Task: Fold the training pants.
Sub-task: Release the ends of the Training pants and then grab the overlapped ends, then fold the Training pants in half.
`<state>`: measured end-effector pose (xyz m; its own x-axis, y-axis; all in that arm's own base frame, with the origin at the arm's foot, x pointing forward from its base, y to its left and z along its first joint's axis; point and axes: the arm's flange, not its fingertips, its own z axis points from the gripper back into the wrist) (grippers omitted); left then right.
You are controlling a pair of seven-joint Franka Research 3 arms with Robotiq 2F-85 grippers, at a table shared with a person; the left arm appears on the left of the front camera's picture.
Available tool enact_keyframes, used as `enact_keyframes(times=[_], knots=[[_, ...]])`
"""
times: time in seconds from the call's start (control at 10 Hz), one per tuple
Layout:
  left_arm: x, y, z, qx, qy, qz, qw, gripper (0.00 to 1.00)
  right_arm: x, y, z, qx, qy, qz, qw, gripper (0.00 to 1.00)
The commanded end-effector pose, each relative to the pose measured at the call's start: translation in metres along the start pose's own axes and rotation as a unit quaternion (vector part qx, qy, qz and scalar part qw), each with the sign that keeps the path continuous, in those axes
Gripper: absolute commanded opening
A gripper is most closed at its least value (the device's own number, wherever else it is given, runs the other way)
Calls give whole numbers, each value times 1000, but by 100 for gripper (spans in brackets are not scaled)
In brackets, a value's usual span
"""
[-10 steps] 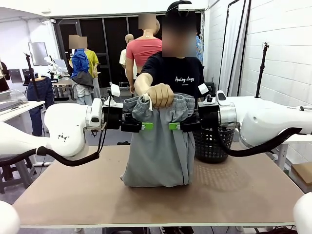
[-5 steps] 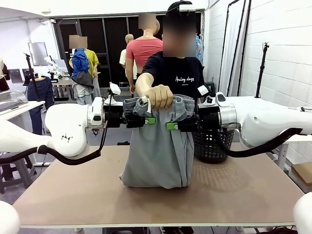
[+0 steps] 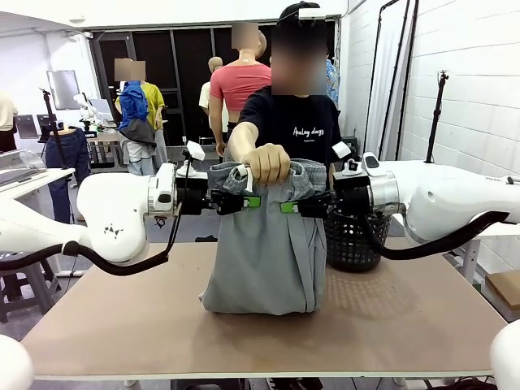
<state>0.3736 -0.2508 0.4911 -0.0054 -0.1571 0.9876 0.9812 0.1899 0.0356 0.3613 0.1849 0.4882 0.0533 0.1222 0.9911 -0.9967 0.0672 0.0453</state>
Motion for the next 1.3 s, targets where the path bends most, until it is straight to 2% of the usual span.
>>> enact_keyframes(times=[0.0, 0.2, 0.3, 0.4, 0.5, 1.2], knots=[[0, 5, -2, -19, 7, 10, 1000, 0, 15, -1, 5, 6, 9, -3, 1000, 0], [0, 6, -4, -35, 15, 6, 999, 0, 15, -5, 1, 16, 20, -1, 1000, 0], [2, 9, -4, -44, -8, 4, 999, 0, 17, -12, -3, 11, 18, 8, 1000, 0], [2, 13, -1, -45, -9, 20, 999, 0, 2, -4, 2, 13, 13, 2, 1000, 0], [0, 1, -1, -29, 6, 10, 1000, 0, 2, -4, 2, 13, 13, 2, 1000, 0], [0, 1, -1, -29, 6, 10, 1000, 0, 2, -4, 2, 13, 13, 2, 1000, 0]])
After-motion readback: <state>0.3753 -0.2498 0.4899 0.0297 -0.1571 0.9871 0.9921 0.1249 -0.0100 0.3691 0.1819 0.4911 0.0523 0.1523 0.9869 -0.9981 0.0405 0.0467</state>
